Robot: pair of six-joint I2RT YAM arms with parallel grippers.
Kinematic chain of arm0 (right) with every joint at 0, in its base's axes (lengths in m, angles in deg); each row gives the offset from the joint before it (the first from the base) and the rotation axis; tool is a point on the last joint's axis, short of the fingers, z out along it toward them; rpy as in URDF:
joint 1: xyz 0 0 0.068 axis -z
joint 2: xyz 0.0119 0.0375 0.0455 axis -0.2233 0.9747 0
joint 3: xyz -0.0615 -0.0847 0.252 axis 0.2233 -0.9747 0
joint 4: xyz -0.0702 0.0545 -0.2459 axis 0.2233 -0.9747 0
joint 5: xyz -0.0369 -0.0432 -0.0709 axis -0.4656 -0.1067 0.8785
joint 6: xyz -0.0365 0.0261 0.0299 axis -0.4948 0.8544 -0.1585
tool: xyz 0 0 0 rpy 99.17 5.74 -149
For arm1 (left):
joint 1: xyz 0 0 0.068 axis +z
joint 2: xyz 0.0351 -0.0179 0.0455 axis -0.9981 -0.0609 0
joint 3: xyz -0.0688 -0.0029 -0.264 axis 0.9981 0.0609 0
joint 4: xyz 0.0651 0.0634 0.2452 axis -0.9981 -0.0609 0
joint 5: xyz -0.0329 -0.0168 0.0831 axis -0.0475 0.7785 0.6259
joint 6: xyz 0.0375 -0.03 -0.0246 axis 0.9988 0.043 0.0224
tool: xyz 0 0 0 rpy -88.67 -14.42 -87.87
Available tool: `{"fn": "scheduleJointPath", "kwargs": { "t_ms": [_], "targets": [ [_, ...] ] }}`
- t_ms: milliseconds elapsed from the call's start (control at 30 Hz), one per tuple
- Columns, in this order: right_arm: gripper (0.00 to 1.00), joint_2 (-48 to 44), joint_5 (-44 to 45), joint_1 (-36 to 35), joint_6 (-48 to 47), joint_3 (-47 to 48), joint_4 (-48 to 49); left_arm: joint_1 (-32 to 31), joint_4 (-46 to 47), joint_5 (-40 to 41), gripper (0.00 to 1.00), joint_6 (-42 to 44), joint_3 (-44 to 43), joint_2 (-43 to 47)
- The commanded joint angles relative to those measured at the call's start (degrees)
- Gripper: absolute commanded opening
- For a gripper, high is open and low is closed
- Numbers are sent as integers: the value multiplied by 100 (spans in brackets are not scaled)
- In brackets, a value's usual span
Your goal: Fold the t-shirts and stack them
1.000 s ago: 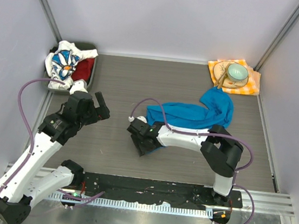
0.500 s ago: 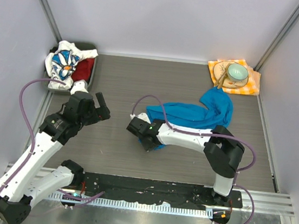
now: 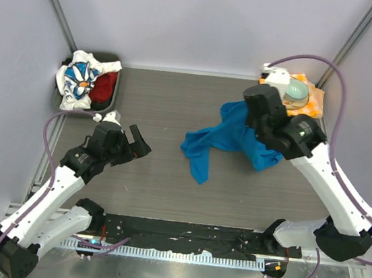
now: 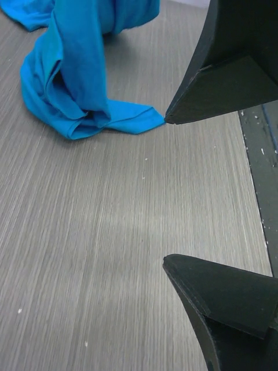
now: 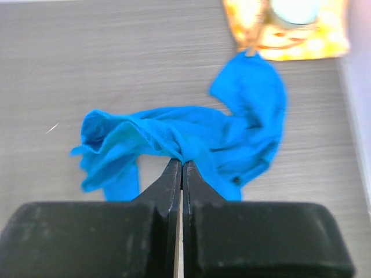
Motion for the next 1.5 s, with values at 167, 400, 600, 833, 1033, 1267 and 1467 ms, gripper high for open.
{"fn": "scheduleJointPath", "kwargs": {
  "t_ms": [167,400,600,833,1033,1267,1467],
  "targets": [
    [1,-344,1355,1445,-38,-394,-639,-997,1566,-438,99,-584,227,-451],
    [1,-652,2147,2745,287,-738,-622,-2587,1989,153,98,-751,-441,-1761],
    [1,-969,2139,3414,603,-913,-305,-2765,2113,214,98,-760,-573,-2148],
    [1,-1153,1761,4064,1007,-1537,99,-2774,2191,12,98,-988,-355,-2351],
    [1,-1057,1270,4320,1104,-1547,196,-2774,1701,477,98,-971,-441,-2246],
    [1,-1039,979,4399,1157,-1661,275,-2774,1514,830,100,-716,-828,-2560],
    [1,-961,865,4390,1070,-1731,415,-2809,1917,399,100,-707,-1092,-3563]
  ]
}}
